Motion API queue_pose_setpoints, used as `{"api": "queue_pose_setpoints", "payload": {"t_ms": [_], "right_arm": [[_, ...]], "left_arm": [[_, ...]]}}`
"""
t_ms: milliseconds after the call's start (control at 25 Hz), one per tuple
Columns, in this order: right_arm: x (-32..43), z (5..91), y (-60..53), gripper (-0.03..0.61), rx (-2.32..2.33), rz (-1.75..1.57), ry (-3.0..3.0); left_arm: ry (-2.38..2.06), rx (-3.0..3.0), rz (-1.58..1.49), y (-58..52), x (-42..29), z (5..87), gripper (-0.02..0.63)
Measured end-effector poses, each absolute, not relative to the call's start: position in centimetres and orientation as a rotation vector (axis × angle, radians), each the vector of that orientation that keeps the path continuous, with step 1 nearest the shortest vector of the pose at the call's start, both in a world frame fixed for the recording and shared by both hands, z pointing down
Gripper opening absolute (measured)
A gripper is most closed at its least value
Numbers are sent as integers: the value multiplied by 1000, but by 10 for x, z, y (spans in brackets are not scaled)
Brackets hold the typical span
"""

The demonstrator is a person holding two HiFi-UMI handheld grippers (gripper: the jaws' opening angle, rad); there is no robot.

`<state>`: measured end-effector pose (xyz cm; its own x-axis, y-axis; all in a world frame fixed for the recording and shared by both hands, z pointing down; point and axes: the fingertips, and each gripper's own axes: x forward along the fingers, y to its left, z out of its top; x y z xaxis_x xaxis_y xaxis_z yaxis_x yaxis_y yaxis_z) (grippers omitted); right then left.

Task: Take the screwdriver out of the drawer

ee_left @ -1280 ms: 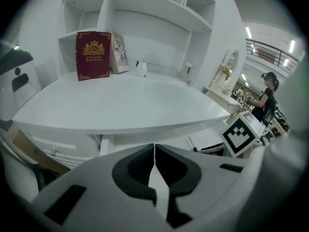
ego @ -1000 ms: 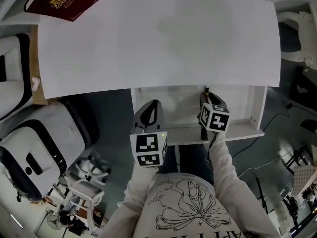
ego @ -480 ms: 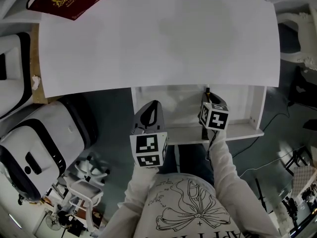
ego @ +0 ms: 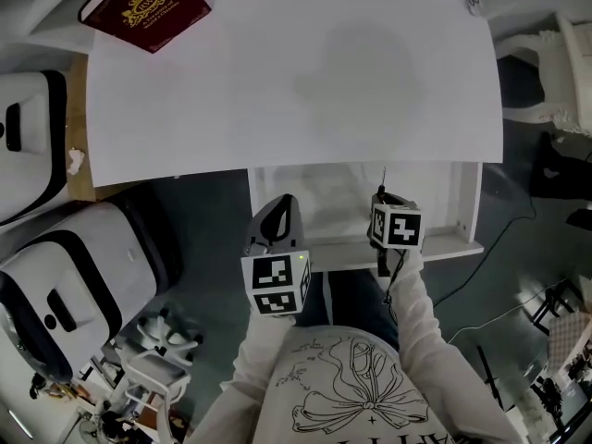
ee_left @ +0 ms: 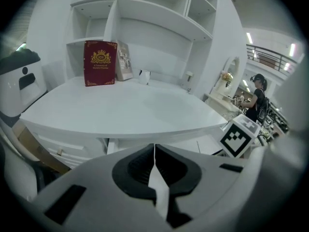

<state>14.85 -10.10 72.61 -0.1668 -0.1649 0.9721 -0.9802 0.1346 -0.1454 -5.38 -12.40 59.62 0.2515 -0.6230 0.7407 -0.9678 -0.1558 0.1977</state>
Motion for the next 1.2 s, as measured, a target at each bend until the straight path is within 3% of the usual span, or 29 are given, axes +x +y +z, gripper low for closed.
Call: {"api": "queue_pose_setpoints", "payload": {"t_ms": [360, 1200], "right_arm": [[140, 668, -99, 75, 1246, 1096, -1633], [122, 424, -148, 75, 1572, 668, -2094]], "left_arm": [[-1472, 1943, 604, -120, -51, 550, 11], [-1651, 2258, 306, -152, -44, 368, 11]]}}
